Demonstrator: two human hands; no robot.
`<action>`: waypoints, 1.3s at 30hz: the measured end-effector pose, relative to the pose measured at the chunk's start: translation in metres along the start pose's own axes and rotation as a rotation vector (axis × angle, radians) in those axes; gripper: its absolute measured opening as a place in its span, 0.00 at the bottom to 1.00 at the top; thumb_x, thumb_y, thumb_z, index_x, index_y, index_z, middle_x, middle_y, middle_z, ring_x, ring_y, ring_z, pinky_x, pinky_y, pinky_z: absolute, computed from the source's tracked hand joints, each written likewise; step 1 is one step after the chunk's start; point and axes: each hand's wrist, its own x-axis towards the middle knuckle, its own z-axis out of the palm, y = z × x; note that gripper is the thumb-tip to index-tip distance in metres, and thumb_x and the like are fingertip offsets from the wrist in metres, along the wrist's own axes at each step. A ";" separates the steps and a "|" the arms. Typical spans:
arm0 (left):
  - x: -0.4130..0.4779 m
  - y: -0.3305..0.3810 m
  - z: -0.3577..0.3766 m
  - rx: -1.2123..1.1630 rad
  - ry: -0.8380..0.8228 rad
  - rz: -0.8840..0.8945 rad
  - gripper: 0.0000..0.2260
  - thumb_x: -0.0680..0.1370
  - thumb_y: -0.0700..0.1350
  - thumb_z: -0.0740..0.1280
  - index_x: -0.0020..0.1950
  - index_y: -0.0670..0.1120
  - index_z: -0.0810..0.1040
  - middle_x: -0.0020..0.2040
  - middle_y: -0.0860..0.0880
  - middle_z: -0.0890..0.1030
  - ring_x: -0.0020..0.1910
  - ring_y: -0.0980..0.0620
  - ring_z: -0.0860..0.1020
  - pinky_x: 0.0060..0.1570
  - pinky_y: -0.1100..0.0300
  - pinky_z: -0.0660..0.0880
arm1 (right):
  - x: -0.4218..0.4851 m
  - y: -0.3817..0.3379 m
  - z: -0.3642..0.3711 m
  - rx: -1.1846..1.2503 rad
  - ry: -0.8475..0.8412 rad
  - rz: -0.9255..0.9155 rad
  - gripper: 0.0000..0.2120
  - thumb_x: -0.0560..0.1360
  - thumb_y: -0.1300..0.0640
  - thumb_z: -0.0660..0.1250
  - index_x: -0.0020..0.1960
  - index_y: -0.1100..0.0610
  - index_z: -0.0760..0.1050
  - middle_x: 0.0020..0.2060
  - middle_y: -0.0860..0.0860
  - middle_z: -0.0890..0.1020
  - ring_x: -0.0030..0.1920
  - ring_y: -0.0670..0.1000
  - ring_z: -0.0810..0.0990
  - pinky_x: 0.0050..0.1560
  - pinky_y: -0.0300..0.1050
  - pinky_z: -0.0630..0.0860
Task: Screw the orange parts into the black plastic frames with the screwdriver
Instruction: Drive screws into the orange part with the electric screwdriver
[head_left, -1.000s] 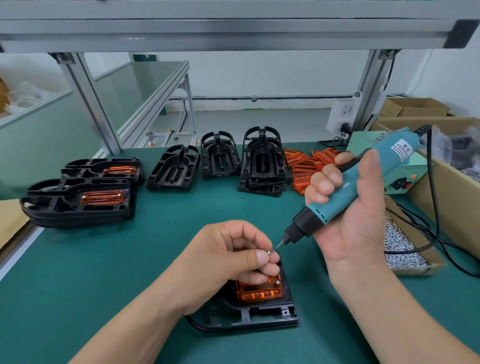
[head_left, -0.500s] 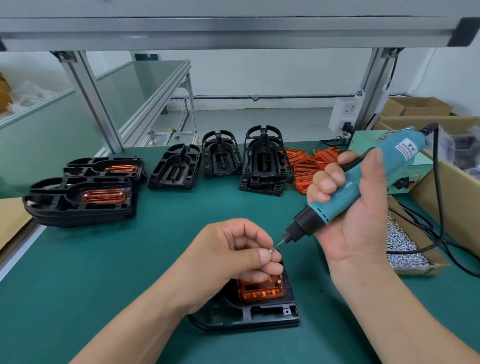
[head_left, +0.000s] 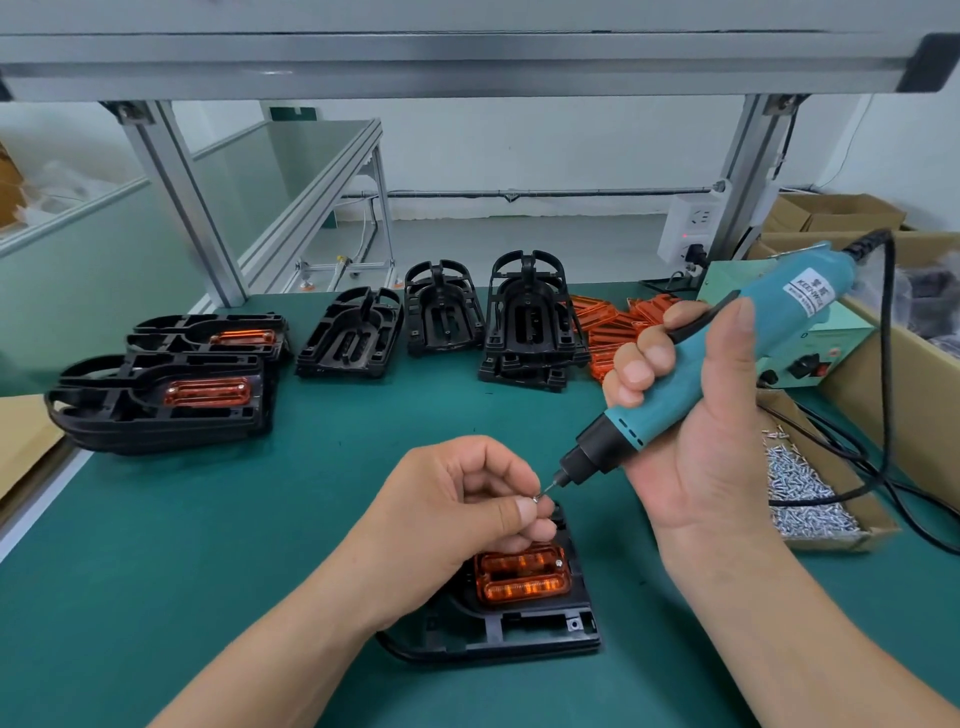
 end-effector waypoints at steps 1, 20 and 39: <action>0.000 -0.002 -0.001 0.041 0.022 0.017 0.09 0.79 0.34 0.73 0.47 0.48 0.84 0.49 0.41 0.88 0.51 0.44 0.88 0.48 0.59 0.83 | 0.000 0.001 0.000 -0.008 0.001 0.001 0.18 0.77 0.40 0.71 0.51 0.54 0.74 0.36 0.49 0.73 0.36 0.47 0.74 0.37 0.39 0.74; 0.001 0.004 -0.028 0.564 0.142 0.231 0.09 0.80 0.51 0.71 0.58 0.62 0.82 0.54 0.63 0.86 0.55 0.60 0.83 0.52 0.56 0.80 | -0.005 0.015 -0.001 0.010 0.031 0.075 0.16 0.79 0.41 0.68 0.50 0.54 0.76 0.36 0.49 0.73 0.35 0.47 0.74 0.36 0.39 0.74; -0.002 0.004 -0.052 1.006 -0.047 -0.052 0.16 0.73 0.60 0.74 0.60 0.59 0.83 0.51 0.62 0.79 0.51 0.67 0.76 0.50 0.69 0.71 | -0.029 0.036 0.026 -0.207 -0.210 0.197 0.28 0.68 0.36 0.81 0.52 0.56 0.74 0.34 0.53 0.73 0.31 0.51 0.74 0.31 0.42 0.71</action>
